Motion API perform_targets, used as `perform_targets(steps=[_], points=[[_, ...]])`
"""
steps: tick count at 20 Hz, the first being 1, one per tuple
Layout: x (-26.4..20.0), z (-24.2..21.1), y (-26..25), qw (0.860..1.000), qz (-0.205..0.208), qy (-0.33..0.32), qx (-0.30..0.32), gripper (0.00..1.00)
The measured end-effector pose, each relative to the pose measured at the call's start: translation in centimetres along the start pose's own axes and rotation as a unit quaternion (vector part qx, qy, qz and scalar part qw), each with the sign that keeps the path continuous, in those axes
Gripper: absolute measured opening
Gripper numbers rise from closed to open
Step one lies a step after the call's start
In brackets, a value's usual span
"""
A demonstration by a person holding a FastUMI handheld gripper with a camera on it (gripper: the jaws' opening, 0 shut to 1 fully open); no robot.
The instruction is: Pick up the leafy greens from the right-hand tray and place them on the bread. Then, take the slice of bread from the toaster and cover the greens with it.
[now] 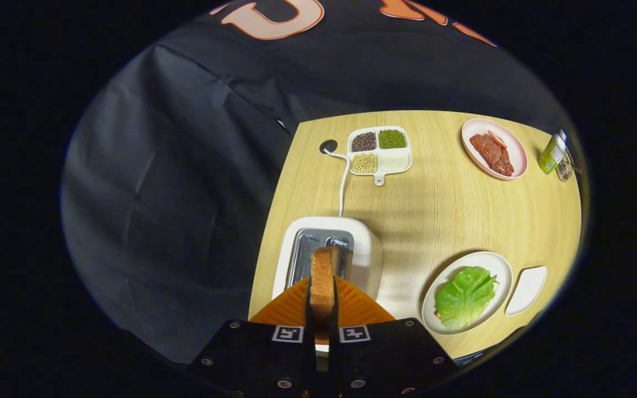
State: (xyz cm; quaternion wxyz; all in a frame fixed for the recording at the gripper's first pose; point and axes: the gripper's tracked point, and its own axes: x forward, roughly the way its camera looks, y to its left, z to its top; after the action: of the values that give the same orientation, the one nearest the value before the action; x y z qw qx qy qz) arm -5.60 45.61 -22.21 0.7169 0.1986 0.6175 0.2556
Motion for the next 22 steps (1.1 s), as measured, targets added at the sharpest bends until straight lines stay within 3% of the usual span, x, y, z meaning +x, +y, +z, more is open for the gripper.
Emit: perform_targets(steps=[4, 8, 15, 22], points=[[-2.7, 0.6, -0.2, 0.999, 0.044, -0.027, 0.007, 0.09], [-4.9, 0.6, -2.0, 0.997, 0.057, -0.050, 0.009, 0.09], [-6.6, -1.3, -8.2, 0.996, 0.063, -0.057, 0.034, 0.09], [-5.4, -4.2, -15.5, 0.996, 0.047, -0.043, 0.057, 0.09]])
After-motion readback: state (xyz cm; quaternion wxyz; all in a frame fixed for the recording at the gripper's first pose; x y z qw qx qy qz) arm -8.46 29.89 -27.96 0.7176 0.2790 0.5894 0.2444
